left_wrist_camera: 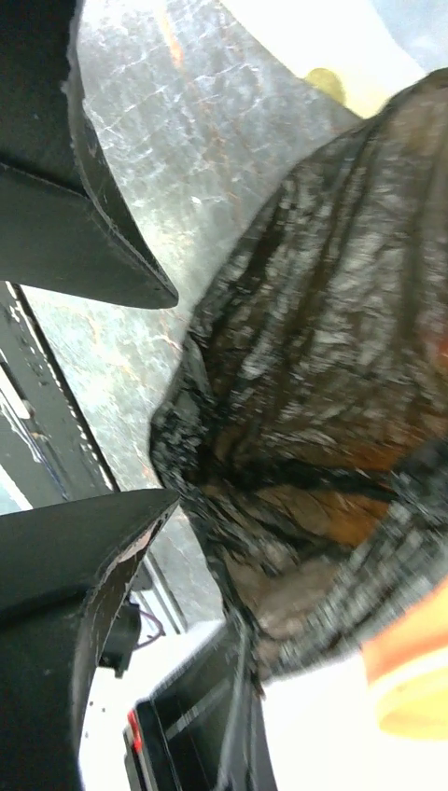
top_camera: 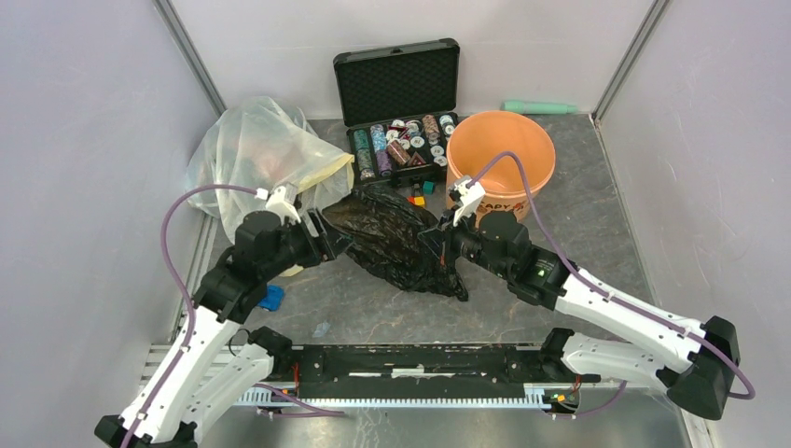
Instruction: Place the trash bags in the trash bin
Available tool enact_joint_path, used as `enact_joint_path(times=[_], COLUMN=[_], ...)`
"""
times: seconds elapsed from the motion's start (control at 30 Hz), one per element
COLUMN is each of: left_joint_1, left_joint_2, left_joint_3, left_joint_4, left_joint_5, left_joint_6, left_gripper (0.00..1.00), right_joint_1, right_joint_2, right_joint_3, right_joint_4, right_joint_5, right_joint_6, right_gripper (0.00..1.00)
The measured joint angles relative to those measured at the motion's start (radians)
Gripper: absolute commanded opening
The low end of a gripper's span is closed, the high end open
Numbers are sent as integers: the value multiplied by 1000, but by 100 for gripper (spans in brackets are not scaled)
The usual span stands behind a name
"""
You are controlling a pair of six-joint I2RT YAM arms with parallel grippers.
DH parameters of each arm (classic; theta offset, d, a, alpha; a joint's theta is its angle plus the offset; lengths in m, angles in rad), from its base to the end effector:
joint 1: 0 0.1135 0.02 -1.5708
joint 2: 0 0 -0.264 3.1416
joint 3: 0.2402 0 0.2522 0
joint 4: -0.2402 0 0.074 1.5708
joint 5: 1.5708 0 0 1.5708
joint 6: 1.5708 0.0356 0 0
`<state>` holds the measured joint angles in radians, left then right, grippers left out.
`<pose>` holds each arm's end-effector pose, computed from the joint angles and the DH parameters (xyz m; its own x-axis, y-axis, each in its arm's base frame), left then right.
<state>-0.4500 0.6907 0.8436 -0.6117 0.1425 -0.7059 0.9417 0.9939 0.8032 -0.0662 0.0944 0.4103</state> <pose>0.1305 -0.0687 0.3299 -0.6572 -0.3957 -0.6415 0.1562 0.7611 -0.6295 0.1403 0.1870 0.3194 -0.4368 0.0747 -0.8965 -0.6293 0.6867 0.3638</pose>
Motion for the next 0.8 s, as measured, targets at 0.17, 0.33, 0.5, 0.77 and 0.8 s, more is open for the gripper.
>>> enact_joint_path(times=[0.17, 0.33, 0.5, 0.77, 0.8], left_joint_1=[0, 0, 0, 1, 1], left_joint_2=[-32, 8, 22, 48, 48], left_joint_3=[-167, -290, -359, -494, -508], left_joint_4=[40, 98, 203, 418, 456], left_joint_5=[61, 100, 98, 163, 185], left_joint_6=[-3, -11, -20, -92, -103], left_gripper=[85, 80, 81, 92, 93], right_joint_1=[-23, -28, -36, -41, -41], right_joint_2=[12, 12, -13, -82, -86], right_joint_3=[0, 0, 0, 6, 8], right_joint_4=[2, 3, -16, -55, -60], right_joint_5=[-53, -84, -95, -99, -98], right_joint_6=[24, 37, 39, 41, 42], right_gripper=[0, 0, 0, 0, 0])
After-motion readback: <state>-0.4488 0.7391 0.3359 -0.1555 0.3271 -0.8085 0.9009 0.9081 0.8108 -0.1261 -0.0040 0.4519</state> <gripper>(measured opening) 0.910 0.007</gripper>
